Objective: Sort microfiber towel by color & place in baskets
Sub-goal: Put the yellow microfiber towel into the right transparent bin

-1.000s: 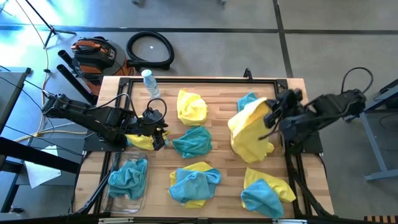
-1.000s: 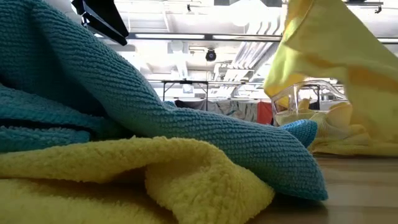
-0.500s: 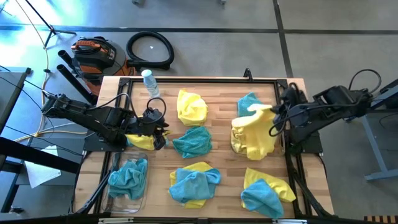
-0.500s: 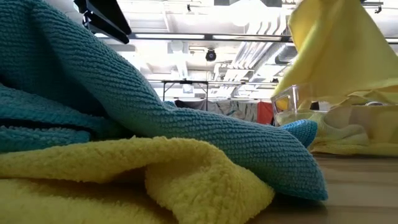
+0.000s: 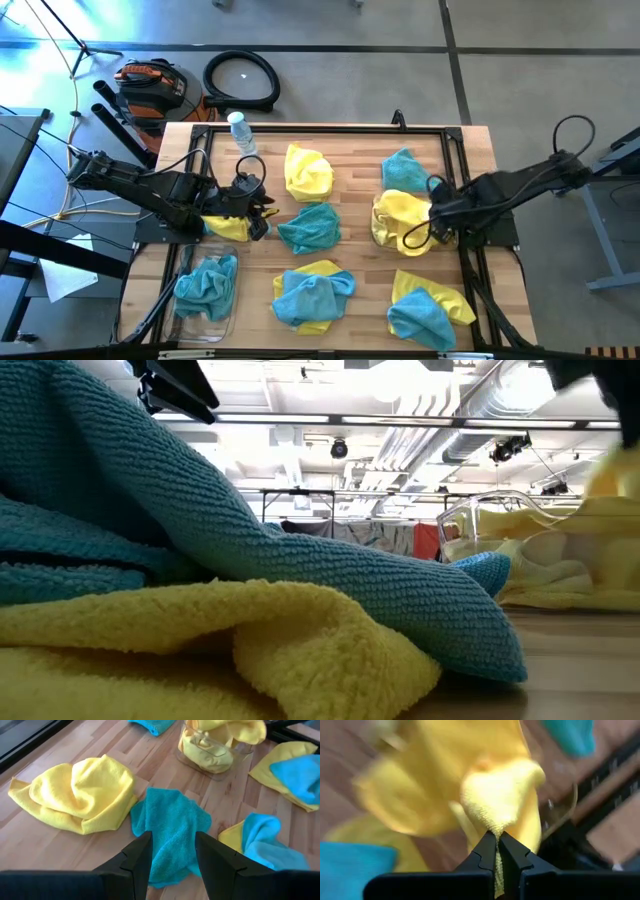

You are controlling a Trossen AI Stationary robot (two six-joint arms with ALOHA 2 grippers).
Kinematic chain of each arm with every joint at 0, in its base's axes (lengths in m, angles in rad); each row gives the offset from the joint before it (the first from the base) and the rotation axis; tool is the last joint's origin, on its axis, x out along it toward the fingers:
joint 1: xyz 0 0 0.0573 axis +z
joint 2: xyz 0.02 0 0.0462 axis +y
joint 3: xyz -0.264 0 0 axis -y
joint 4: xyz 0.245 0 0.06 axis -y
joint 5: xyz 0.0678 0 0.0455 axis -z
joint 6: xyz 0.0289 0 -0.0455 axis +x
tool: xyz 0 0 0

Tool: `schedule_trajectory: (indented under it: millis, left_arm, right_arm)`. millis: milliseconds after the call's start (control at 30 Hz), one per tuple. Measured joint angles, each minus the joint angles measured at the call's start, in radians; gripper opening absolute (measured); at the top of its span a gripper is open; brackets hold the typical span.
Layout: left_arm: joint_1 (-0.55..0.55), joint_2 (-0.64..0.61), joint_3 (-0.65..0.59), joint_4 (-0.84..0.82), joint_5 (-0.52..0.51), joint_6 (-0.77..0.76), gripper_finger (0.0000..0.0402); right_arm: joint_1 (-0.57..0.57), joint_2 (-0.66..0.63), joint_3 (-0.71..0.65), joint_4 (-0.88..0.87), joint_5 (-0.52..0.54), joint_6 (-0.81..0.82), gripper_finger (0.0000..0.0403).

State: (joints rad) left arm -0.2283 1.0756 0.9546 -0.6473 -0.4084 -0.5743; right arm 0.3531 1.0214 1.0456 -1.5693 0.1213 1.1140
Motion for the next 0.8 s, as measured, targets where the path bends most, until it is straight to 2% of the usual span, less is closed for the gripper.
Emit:
schedule_trajectory:
  millis: [167, 333, 567, 800]
  left_arm:
    - [0.000, 0.000, 0.000, 0.021, 0.000, 0.000, 0.0138]
    - [0.000, 0.000, 0.000, 0.020, 0.000, -0.003, 0.0138]
    - [0.000, 0.000, 0.000, 0.019, 0.000, -0.020, 0.0138]
    - [0.000, 0.000, 0.000, 0.019, 0.001, -0.027, 0.0138]
  right_arm:
    - [0.000, 0.000, -0.163, 0.110, -0.041, -0.013, 0.0000]
    - [0.000, 0.000, -0.269, 0.293, -0.041, -0.165, 0.0000]
    - [0.000, 0.000, -0.386, 0.397, -0.039, -0.308, 0.0000]
    - [0.000, 0.000, -0.492, 0.513, -0.023, -0.279, 0.0000]
